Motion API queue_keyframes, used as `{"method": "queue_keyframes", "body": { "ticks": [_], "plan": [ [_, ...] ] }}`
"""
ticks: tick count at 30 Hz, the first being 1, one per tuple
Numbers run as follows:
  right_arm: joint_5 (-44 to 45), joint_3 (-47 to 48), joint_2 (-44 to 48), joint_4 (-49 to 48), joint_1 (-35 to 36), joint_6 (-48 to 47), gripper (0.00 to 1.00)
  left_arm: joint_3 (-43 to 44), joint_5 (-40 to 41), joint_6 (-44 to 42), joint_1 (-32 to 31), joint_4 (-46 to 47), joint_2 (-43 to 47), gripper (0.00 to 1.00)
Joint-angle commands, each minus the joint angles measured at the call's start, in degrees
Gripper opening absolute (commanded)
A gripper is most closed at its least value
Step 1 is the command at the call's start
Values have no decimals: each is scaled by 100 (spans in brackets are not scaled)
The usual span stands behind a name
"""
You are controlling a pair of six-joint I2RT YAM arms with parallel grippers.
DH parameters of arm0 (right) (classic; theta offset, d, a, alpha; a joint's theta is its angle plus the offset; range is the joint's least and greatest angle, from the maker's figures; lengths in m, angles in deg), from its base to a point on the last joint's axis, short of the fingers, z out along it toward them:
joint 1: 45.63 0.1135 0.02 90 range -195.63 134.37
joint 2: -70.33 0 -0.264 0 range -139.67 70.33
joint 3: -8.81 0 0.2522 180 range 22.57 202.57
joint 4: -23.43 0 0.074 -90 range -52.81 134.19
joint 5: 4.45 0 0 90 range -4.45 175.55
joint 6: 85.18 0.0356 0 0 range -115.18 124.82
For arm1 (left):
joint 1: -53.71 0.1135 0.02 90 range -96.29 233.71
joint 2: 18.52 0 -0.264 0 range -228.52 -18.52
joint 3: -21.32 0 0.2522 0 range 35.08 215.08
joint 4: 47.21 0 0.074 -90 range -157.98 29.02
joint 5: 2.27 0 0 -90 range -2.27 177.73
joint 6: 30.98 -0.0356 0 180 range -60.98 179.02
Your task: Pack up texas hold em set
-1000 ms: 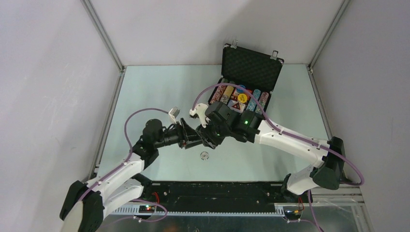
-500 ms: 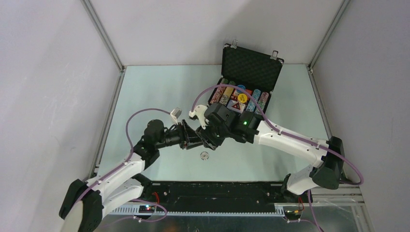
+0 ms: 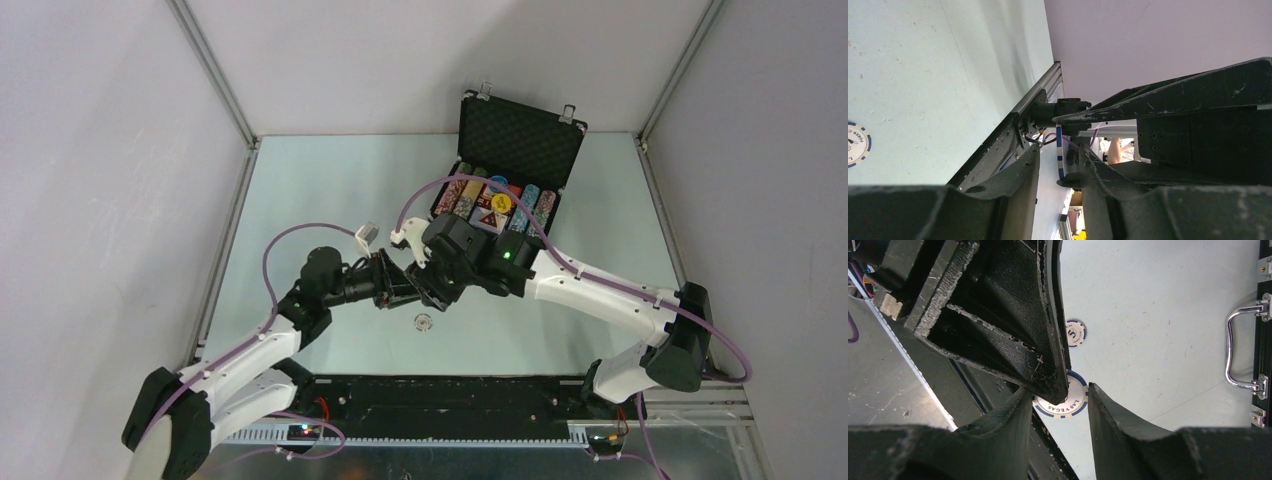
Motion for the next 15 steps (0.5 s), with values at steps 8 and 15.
{"method": "queue_keyframes", "body": {
  "ticks": [8,15],
  "plan": [
    [78,257,-30,-219,25,-236,42,237,-20,-91,-119,185,0,33],
    [107,248,-37,-211,24,-253,42,250,-6,-90,-152,186,-21,28]
  ]
}}
